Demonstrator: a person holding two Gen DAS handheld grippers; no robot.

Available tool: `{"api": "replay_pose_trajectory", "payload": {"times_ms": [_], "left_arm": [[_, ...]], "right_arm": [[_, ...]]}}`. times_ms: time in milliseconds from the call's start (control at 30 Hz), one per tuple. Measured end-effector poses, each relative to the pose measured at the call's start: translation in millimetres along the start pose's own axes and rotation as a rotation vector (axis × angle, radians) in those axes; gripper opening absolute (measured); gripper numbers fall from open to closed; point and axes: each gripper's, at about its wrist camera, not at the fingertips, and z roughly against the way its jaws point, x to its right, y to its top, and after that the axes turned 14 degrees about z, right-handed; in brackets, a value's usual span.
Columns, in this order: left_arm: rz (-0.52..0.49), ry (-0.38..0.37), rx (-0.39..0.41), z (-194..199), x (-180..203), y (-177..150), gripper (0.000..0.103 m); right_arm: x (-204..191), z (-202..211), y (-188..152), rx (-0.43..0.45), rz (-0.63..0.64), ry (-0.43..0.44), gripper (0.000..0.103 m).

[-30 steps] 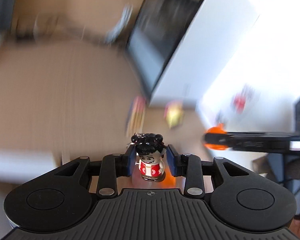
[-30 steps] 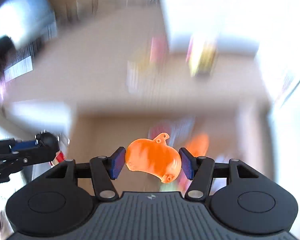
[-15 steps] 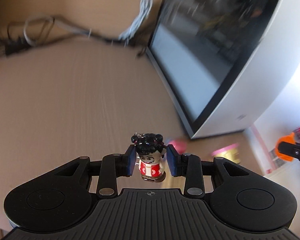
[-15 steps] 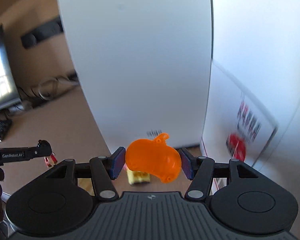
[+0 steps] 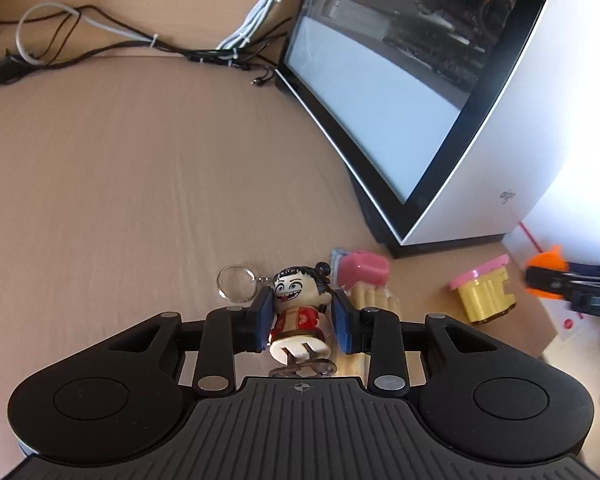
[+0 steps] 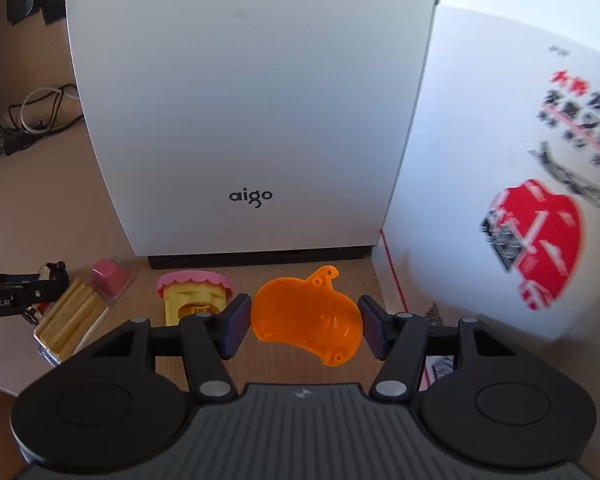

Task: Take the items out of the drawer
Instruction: 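Set the doll on the desk with left while right sets the orange piece by the white case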

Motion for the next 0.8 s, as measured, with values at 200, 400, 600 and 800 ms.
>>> {"api": "replay_pose_trajectory", "payload": {"times_ms": [200, 400, 600, 800], "left_arm": [[-0.011, 0.026, 0.011, -0.4, 2.7, 6.6, 0.035], [0.032, -0.014, 0.190, 39.6, -4.6, 21.8, 0.035], [0.020, -0.041, 0.263, 92.5, 3.2, 35.2, 0.035], [-0.094, -0.142, 0.061, 108.4, 39.5, -4.1, 0.035]], "right_arm": [[-8.8, -33.1, 5.0, -0.002, 0.011, 0.016, 0.058], [-11.4, -49.9, 5.8, -0.029, 0.024, 0.010, 0.062], [-6.3, -1.7, 13.2, 0.103, -0.004, -0.082, 0.069], [-4.1, 77.1, -1.5, 0.230, -0.084, -0.050, 0.088]]}}
